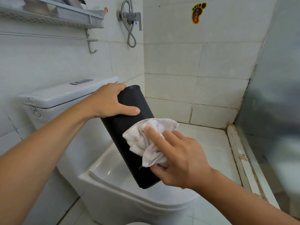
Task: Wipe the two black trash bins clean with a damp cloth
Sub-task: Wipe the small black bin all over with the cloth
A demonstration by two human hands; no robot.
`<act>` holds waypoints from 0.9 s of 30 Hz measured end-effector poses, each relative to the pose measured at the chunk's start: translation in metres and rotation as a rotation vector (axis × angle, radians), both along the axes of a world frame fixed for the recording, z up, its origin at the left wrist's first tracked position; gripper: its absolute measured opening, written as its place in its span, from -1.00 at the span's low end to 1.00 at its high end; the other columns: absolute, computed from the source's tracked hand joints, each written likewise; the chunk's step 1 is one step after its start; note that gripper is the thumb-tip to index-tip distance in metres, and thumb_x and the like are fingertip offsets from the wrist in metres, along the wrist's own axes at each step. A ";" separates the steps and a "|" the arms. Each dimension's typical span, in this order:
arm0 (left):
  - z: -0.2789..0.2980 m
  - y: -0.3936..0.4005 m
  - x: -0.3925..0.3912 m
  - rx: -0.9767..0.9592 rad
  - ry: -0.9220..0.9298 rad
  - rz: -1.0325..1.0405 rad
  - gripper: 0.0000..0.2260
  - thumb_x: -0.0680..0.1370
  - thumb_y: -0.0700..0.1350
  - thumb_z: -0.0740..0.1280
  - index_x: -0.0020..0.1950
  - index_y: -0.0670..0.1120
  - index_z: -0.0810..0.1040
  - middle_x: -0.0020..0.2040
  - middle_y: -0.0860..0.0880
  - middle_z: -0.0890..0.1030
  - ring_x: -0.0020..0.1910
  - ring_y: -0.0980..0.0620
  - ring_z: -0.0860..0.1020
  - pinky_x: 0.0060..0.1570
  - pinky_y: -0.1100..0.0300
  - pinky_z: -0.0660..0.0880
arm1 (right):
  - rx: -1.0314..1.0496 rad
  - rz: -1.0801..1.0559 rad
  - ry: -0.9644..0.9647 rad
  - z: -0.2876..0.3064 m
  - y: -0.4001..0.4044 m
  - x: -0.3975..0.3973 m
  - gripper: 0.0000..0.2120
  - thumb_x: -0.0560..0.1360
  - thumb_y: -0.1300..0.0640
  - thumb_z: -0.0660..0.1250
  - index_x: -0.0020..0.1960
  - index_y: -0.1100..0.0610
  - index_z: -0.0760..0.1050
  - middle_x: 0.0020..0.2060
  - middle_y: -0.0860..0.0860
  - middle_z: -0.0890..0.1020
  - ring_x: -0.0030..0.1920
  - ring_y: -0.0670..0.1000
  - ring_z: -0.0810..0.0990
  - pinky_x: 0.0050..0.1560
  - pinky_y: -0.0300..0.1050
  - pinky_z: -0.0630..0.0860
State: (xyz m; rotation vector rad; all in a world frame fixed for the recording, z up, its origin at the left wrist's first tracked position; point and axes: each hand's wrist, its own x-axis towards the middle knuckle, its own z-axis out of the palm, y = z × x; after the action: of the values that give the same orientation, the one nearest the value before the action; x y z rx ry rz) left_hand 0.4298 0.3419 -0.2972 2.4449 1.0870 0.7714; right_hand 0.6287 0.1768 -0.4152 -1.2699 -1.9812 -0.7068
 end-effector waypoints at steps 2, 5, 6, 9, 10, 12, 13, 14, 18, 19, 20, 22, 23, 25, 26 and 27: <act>0.000 0.000 0.003 0.017 0.002 0.024 -0.38 0.16 0.37 0.55 -0.08 -0.09 0.56 -0.13 -0.07 0.64 -0.10 -0.13 0.63 -0.03 -0.16 0.59 | -0.052 -0.050 0.083 0.002 0.004 0.008 -0.33 0.40 -0.12 0.42 0.48 0.01 0.39 -0.16 -0.06 0.50 -0.27 0.07 0.48 -0.49 -0.05 0.44; -0.002 -0.004 0.008 0.068 0.017 0.039 -0.48 0.23 0.31 0.58 -0.12 -0.05 0.52 -0.18 -0.01 0.60 -0.19 -0.04 0.58 -0.16 -0.01 0.51 | -0.145 -0.155 0.196 -0.001 0.014 0.019 -0.36 0.41 -0.16 0.33 0.46 -0.05 0.35 -0.07 -0.10 0.55 -0.21 0.05 0.57 -0.43 -0.05 0.49; -0.005 -0.005 0.010 0.093 0.026 0.035 -0.50 0.26 0.27 0.62 -0.13 -0.03 0.51 -0.20 0.01 0.59 -0.21 -0.01 0.57 -0.19 0.02 0.48 | -0.177 -0.178 0.199 -0.005 0.018 0.021 -0.37 0.42 -0.18 0.32 0.46 -0.06 0.34 -0.06 -0.11 0.56 -0.21 0.05 0.57 -0.42 -0.07 0.48; -0.013 -0.007 0.014 0.158 0.067 0.047 -0.55 0.34 0.18 0.65 -0.21 -0.02 0.44 -0.28 0.05 0.52 -0.28 0.02 0.49 -0.27 0.06 0.38 | -0.227 -0.172 0.207 -0.011 0.029 0.022 -0.40 0.43 -0.18 0.30 0.43 -0.07 0.31 -0.03 -0.09 0.59 -0.21 0.08 0.61 -0.40 -0.03 0.51; -0.013 -0.006 0.013 0.158 0.068 0.052 -0.55 0.34 0.18 0.65 -0.21 -0.02 0.44 -0.28 0.05 0.53 -0.28 0.02 0.50 -0.27 0.05 0.40 | -0.225 -0.174 0.224 -0.010 0.033 0.024 -0.41 0.44 -0.17 0.30 0.44 -0.07 0.31 0.00 -0.08 0.60 -0.19 0.09 0.62 -0.37 0.01 0.55; -0.009 -0.007 0.011 0.143 0.057 0.060 -0.57 0.33 0.17 0.66 -0.18 -0.02 0.49 -0.23 0.04 0.58 -0.24 0.02 0.56 -0.24 0.05 0.46 | -0.212 -0.219 0.301 -0.003 0.038 0.034 -0.41 0.48 -0.16 0.35 0.46 -0.11 0.29 0.08 -0.08 0.62 -0.12 0.08 0.64 -0.28 0.03 0.59; -0.007 -0.009 0.009 0.136 0.045 0.063 -0.57 0.33 0.17 0.67 -0.17 -0.02 0.50 -0.23 0.04 0.59 -0.22 0.02 0.57 -0.24 0.06 0.46 | -0.206 -0.253 0.358 0.001 0.038 0.041 -0.41 0.49 -0.16 0.38 0.46 -0.14 0.27 0.11 -0.09 0.62 -0.09 0.07 0.64 -0.24 0.01 0.59; -0.006 -0.011 0.009 0.132 0.031 0.066 -0.57 0.33 0.17 0.67 -0.17 -0.02 0.49 -0.23 0.05 0.59 -0.22 0.03 0.57 -0.25 0.07 0.46 | -0.198 -0.285 0.420 0.004 0.036 0.049 -0.41 0.50 -0.15 0.41 0.46 -0.17 0.26 0.13 -0.11 0.63 -0.08 0.06 0.65 -0.21 -0.02 0.58; -0.007 -0.027 0.014 0.145 0.032 0.055 -0.55 0.31 0.22 0.65 -0.13 0.00 0.50 -0.21 0.04 0.61 -0.19 0.02 0.59 -0.18 0.01 0.53 | -0.145 -0.327 0.606 0.015 0.008 0.065 -0.40 0.48 -0.12 0.48 0.44 -0.15 0.33 0.08 -0.21 0.58 -0.06 0.00 0.63 -0.14 -0.05 0.58; -0.008 -0.032 0.018 0.158 0.048 0.047 -0.56 0.32 0.23 0.64 -0.12 0.02 0.50 -0.20 0.05 0.62 -0.17 0.03 0.59 -0.16 0.01 0.54 | -0.131 -0.326 0.623 0.019 0.000 0.066 -0.41 0.47 -0.11 0.48 0.44 -0.13 0.35 0.06 -0.23 0.55 -0.07 -0.02 0.61 -0.14 -0.07 0.56; -0.008 -0.038 0.022 0.179 0.072 0.042 -0.56 0.32 0.25 0.63 -0.12 0.03 0.49 -0.21 0.06 0.62 -0.16 0.03 0.59 -0.14 0.01 0.55 | -0.118 -0.327 0.630 0.023 -0.008 0.065 -0.41 0.47 -0.11 0.48 0.44 -0.12 0.36 0.05 -0.24 0.54 -0.08 -0.05 0.59 -0.14 -0.10 0.53; -0.007 -0.055 0.034 0.243 0.149 0.031 -0.53 0.34 0.30 0.59 -0.12 0.06 0.43 -0.23 0.06 0.59 -0.18 0.04 0.56 -0.13 0.02 0.54 | -0.101 -0.345 0.627 0.029 -0.023 0.061 -0.42 0.47 -0.11 0.46 0.44 -0.10 0.39 0.04 -0.23 0.55 -0.08 -0.08 0.57 -0.12 -0.14 0.48; -0.008 -0.065 0.040 0.282 0.187 0.021 -0.51 0.34 0.33 0.57 -0.12 0.05 0.40 -0.26 0.07 0.57 -0.20 0.03 0.54 -0.17 0.05 0.51 | -0.098 -0.356 0.626 0.031 -0.031 0.059 -0.42 0.46 -0.12 0.45 0.44 -0.09 0.40 0.05 -0.22 0.58 -0.07 -0.08 0.56 -0.10 -0.15 0.47; -0.009 -0.084 0.052 0.356 0.244 -0.006 -0.48 0.36 0.36 0.53 -0.05 0.05 0.38 -0.26 0.09 0.52 -0.22 -0.01 0.51 -0.25 0.08 0.39 | -0.089 -0.381 0.627 0.037 -0.049 0.052 -0.41 0.45 -0.14 0.45 0.44 -0.10 0.42 0.10 -0.18 0.64 -0.04 -0.07 0.59 -0.05 -0.13 0.49; -0.011 -0.093 0.057 0.390 0.264 -0.022 -0.47 0.37 0.38 0.52 0.02 0.04 0.40 -0.24 0.09 0.52 -0.20 -0.04 0.51 -0.25 0.08 0.36 | -0.081 -0.396 0.636 0.041 -0.058 0.050 -0.42 0.46 -0.14 0.45 0.44 -0.11 0.42 0.12 -0.17 0.65 -0.01 -0.04 0.62 -0.03 -0.09 0.53; -0.012 -0.102 0.060 0.421 0.274 -0.037 -0.44 0.37 0.39 0.50 0.09 0.04 0.42 -0.21 0.08 0.54 -0.18 -0.06 0.51 -0.22 0.08 0.35 | -0.067 -0.410 0.650 0.045 -0.068 0.047 -0.43 0.46 -0.14 0.46 0.43 -0.12 0.42 0.13 -0.17 0.66 0.03 -0.01 0.65 0.02 -0.05 0.57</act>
State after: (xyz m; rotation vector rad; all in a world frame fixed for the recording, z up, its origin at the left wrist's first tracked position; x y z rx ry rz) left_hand 0.4902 0.2401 -0.3089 2.9895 1.0530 0.7284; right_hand 0.6760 0.1086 -0.3704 -1.7062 -1.2401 -0.3388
